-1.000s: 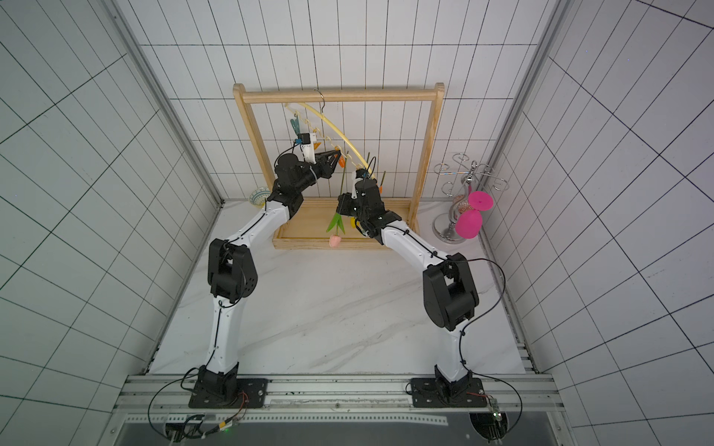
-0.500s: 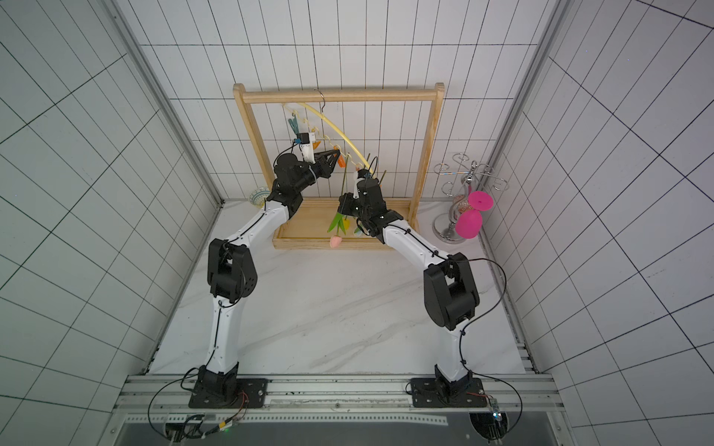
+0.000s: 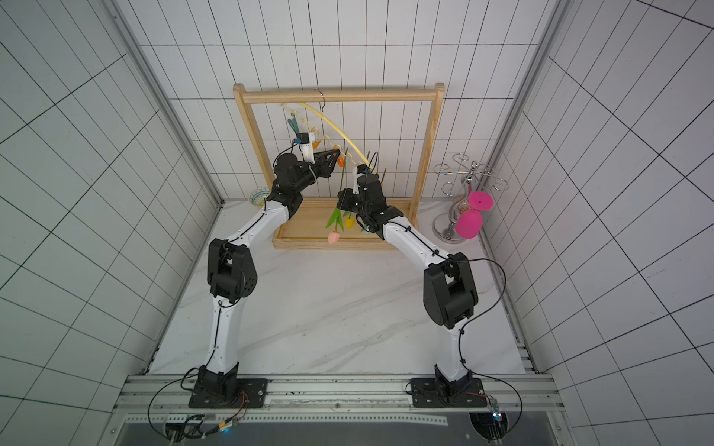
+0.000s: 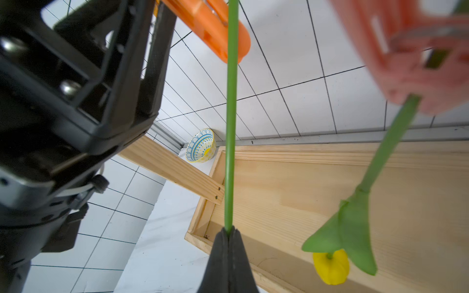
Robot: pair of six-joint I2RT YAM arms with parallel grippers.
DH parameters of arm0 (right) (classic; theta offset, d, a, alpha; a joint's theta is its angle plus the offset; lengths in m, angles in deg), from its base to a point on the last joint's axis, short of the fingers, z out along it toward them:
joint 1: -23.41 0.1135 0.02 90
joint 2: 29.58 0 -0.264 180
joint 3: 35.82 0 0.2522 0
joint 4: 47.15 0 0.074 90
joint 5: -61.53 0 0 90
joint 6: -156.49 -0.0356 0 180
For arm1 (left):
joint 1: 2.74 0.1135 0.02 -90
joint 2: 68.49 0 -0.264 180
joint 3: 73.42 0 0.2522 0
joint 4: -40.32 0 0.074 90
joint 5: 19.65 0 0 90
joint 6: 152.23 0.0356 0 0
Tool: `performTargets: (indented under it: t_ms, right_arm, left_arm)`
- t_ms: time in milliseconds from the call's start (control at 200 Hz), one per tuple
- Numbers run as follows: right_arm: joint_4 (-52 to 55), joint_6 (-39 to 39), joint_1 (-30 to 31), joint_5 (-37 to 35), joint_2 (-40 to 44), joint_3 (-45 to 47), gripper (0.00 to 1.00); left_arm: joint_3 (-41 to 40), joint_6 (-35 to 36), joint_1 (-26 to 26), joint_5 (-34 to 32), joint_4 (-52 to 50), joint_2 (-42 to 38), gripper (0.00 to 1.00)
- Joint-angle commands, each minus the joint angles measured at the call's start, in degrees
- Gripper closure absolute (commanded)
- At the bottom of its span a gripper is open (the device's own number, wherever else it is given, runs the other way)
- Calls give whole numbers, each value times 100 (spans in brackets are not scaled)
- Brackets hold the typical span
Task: Dry the flowers on a clothes hanger
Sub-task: Clamp the flower onto the hanger.
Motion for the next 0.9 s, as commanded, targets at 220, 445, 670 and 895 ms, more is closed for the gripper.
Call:
performTargets:
  t_ms: [220, 445, 670, 895]
  right_arm:
    - [157, -242, -165, 97, -275, -478, 100]
    - [71, -220, -165, 479, -417, -732, 100]
    - [-497, -57, -166, 932, -257, -417, 100]
    - [-696, -19, -172, 1078, -168, -314, 100]
  left_arm:
    - [51, -22, -5, 91, -19, -153, 75]
    - [10, -50, 11, 106, -23, -179, 75]
    - [-56, -115, 19, 257, 28, -136, 75]
    - [-117, -103, 23, 280, 48, -153, 75]
